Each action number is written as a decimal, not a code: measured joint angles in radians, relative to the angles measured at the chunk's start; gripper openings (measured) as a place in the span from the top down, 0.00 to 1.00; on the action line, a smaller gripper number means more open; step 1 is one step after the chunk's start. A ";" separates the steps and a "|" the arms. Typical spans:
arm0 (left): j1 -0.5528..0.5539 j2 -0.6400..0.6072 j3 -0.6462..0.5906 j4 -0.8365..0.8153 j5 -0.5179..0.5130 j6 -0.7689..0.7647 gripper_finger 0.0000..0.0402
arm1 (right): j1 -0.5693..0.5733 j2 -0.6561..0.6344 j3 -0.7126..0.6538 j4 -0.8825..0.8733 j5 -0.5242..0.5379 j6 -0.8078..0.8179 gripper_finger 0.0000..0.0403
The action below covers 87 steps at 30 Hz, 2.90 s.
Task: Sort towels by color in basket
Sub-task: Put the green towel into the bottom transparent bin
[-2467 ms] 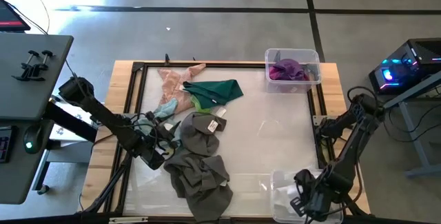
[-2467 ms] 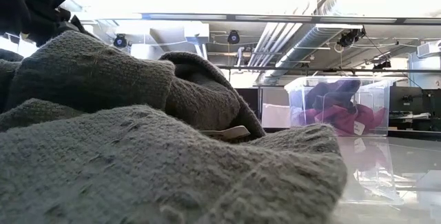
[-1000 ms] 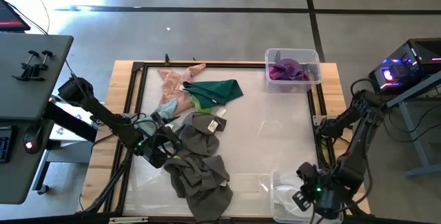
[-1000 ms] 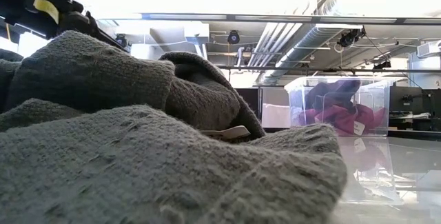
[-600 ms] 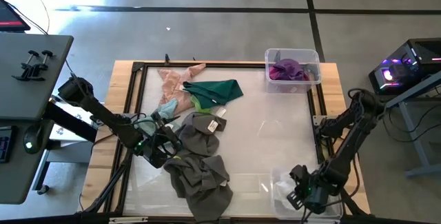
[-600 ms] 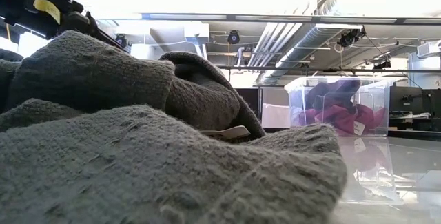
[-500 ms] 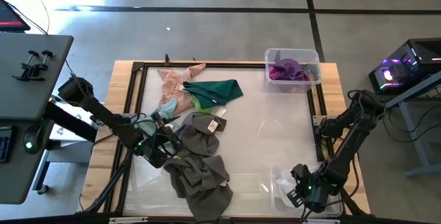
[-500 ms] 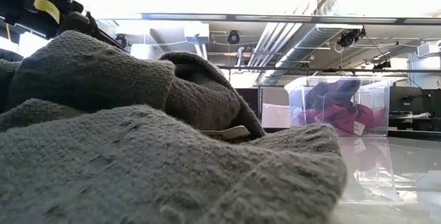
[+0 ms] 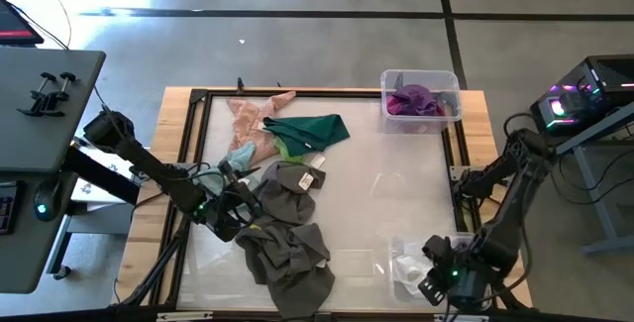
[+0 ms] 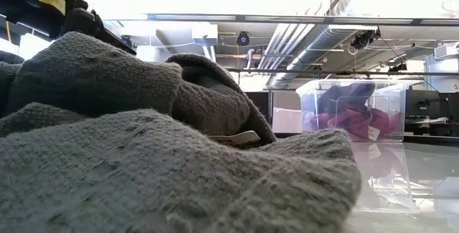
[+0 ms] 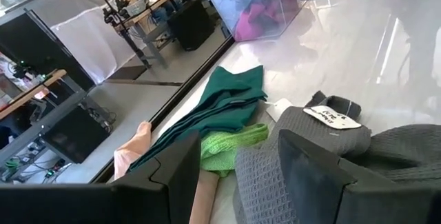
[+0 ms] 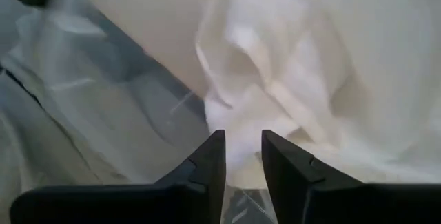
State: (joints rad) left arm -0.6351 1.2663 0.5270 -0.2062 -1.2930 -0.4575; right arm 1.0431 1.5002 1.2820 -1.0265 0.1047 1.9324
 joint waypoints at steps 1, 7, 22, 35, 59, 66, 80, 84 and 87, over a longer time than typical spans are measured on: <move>0.000 0.000 0.000 0.011 0.000 0.013 0.54 | 0.000 0.000 0.035 -0.049 0.033 -0.006 0.78; 0.001 0.000 0.000 0.087 0.007 0.084 0.54 | -0.053 -0.001 0.184 -0.295 0.349 -0.115 0.78; 0.095 0.000 0.000 0.197 0.191 0.181 0.54 | -0.682 -0.002 -0.047 0.379 0.254 -1.399 0.66; 0.228 -0.003 0.000 0.226 0.230 -0.064 0.54 | -0.972 0.254 -0.268 1.332 0.141 -1.744 0.50; 0.540 -0.001 -0.193 0.568 0.495 0.078 0.54 | -0.960 0.534 -0.170 1.276 0.077 -1.620 0.51; 0.565 -0.001 -0.211 0.769 0.582 0.270 0.54 | -0.928 0.534 -0.170 1.282 0.097 -1.645 0.51; 0.717 0.054 -0.211 0.751 0.766 0.304 0.54 | -0.932 0.534 -0.170 1.288 0.103 -1.644 0.51; 0.741 0.128 -0.211 0.753 0.864 0.280 0.54 | -0.933 0.534 -0.170 1.288 0.103 -1.646 0.51; 0.738 0.186 -0.211 0.756 0.883 0.277 0.54 | -0.932 0.534 -0.170 1.288 0.103 -1.645 0.51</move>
State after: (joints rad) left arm 0.1030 1.4528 0.3157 0.5493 -0.4097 -0.1808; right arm 0.1112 2.0338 1.1122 0.2615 0.2077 0.2872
